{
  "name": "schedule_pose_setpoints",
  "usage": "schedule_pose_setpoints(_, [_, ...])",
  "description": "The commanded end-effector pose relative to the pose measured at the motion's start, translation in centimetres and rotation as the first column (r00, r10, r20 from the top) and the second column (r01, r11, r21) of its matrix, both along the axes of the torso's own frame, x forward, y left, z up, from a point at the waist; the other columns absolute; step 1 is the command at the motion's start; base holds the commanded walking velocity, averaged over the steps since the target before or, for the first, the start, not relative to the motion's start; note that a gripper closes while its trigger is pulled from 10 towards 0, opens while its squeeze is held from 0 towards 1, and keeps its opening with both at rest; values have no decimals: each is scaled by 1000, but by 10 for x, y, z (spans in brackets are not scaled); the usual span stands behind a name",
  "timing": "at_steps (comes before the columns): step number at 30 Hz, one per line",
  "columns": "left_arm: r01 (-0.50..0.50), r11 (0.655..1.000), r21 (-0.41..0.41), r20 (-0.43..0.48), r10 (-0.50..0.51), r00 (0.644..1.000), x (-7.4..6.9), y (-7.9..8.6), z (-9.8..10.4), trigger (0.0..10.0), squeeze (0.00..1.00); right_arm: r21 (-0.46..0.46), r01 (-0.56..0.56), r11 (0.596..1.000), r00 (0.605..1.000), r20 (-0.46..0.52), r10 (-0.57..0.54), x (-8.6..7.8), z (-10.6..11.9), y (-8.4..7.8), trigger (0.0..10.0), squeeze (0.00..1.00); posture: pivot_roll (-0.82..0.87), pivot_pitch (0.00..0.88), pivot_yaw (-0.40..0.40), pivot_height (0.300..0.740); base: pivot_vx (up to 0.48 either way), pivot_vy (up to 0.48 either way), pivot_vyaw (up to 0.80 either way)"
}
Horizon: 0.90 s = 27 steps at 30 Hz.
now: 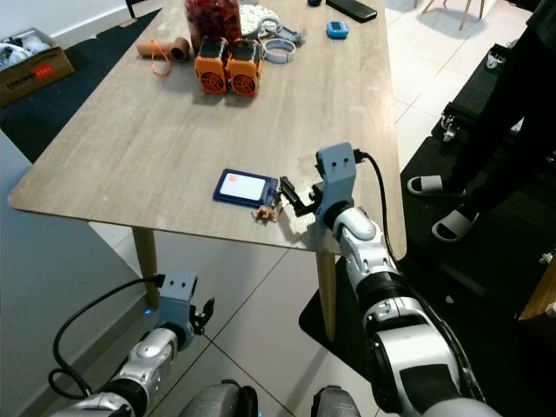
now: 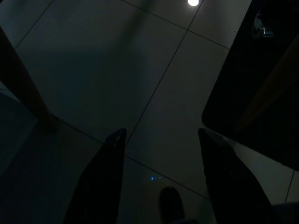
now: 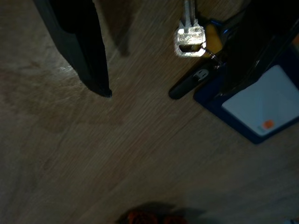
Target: Hang keys on a hook
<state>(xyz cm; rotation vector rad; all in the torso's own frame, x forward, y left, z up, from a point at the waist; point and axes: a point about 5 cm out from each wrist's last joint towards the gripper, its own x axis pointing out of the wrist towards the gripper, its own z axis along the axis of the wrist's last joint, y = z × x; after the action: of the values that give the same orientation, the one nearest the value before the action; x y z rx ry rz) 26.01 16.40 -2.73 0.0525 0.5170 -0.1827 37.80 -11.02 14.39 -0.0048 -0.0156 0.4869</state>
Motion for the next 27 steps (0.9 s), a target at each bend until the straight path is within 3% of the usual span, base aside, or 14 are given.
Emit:
schedule_pose_setpoints(1, [-9, 1000, -9, -22, 9, 1000, -7, -1, -6, 10000, 0, -17, -4, 1000, 1000, -14, 4, -1, -6, 2, 10000, 0, 30, 199, -38, 740, 0, 0, 0])
schedule_pose_setpoints(4, [-16, 1000, -7, -21, 16, 1000, -7, 0, -5, 10000, 0, -24, -5, 1000, 1000, -22, 4, -2, -8, 3, 9529, 0, 31, 199, -38, 740, 0, 0, 0])
schedule_pose_setpoints(5, [-19, 1000, -7, -21, 18, 1000, -7, 1, -5, 10000, 0, -25, -2, 1000, 1000, -25, 2, -2, -8, 3, 8667, 0, 31, 199, -37, 740, 0, 0, 0])
schedule_pose_setpoints(6, [-20, 1000, -7, -21, 20, 1000, -7, 1, -5, 10000, 0, -24, 1, 1000, 1000, -29, -2, -2, -9, 2, 1608, 0, 30, 198, -36, 740, 0, 0, 0])
schedule_pose_setpoints(7, [-21, 1000, -7, -20, 20, 1000, -6, 1, -5, 10000, 0, -23, 7, 1000, 999, -33, -7, -2, -9, 1, 0, 0, 30, 198, -35, 740, 0, 0, 0])
schedule_pose_setpoints(9, [-21, 1000, -6, -20, 21, 1000, -6, 1, -5, 10000, 0, -23, 10, 1000, 999, -37, -11, -2, -10, 0, 0, 0, 30, 198, -35, 740, 0, 0, 0])
schedule_pose_setpoints(10, [-21, 1000, -6, -19, 21, 1000, -6, 1, -5, 10000, 0, -32, 19, 999, 999, -39, -20, -1, -10, 0, 4902, 0, 30, 198, -35, 740, 0, 0, 0])
schedule_pose_setpoints(12, [-21, 1000, -6, -19, 20, 1000, -6, 1, -5, 10000, 0, -40, 23, 999, 999, -39, -24, -1, -10, -1, 4902, 0, 30, 198, -35, 740, 0, 0, 0])
schedule_pose_setpoints(13, [-20, 1000, -6, -19, 20, 1000, -6, 1, -5, 10000, 0, -44, 25, 999, 999, -39, -26, -1, -11, -1, 10000, 0, 29, 197, -34, 740, 0, 0, 0])
schedule_pose_setpoints(27, [-27, 1000, -2, -18, 27, 999, -5, 4, -4, 10000, 0, -69, 35, 997, 999, -25, -37, -4, -14, -4, 10000, 0, 28, 191, -32, 740, 0, 0, 0])
